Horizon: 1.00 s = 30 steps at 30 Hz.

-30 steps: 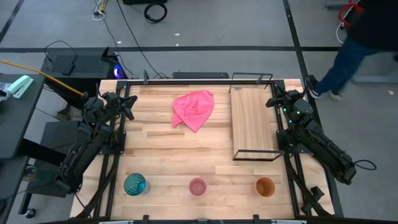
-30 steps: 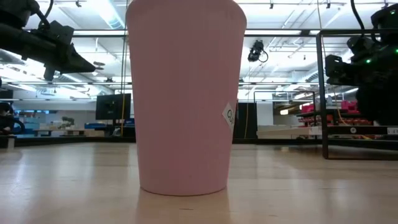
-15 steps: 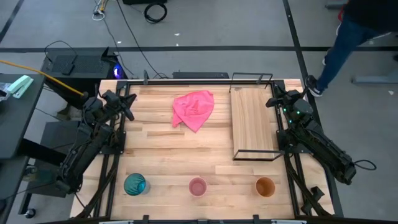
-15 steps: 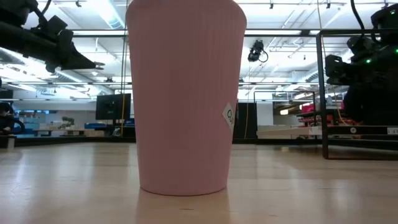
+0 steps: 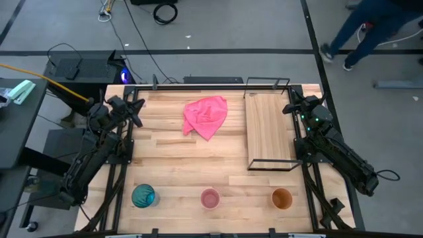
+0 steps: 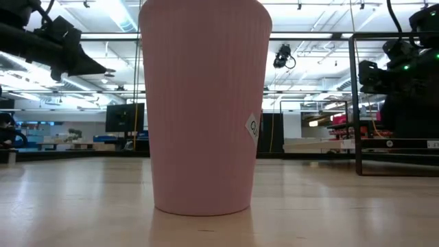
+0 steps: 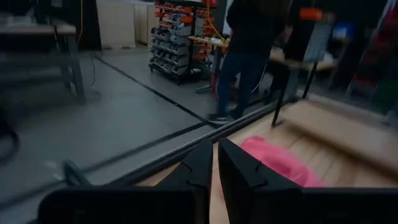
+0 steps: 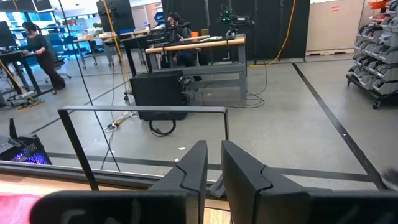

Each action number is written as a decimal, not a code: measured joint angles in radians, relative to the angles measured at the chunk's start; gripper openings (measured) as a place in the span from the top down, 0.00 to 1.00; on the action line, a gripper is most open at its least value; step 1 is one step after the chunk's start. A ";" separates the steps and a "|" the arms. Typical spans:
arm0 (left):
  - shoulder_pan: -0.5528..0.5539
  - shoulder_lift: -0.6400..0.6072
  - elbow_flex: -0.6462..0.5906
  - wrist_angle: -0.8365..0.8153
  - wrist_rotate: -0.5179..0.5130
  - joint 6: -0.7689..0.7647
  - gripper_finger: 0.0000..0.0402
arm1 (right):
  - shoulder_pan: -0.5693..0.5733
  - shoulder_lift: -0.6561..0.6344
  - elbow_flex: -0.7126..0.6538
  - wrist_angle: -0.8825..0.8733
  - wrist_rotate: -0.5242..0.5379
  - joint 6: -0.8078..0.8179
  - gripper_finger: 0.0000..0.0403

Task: Stack small to large cups/mugs on shelf
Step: Put the pink cup on the shelf

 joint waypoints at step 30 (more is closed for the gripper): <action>-0.002 0.001 0.000 0.687 -0.112 -0.772 0.94 | 0.000 0.000 0.039 0.685 -0.433 0.568 0.86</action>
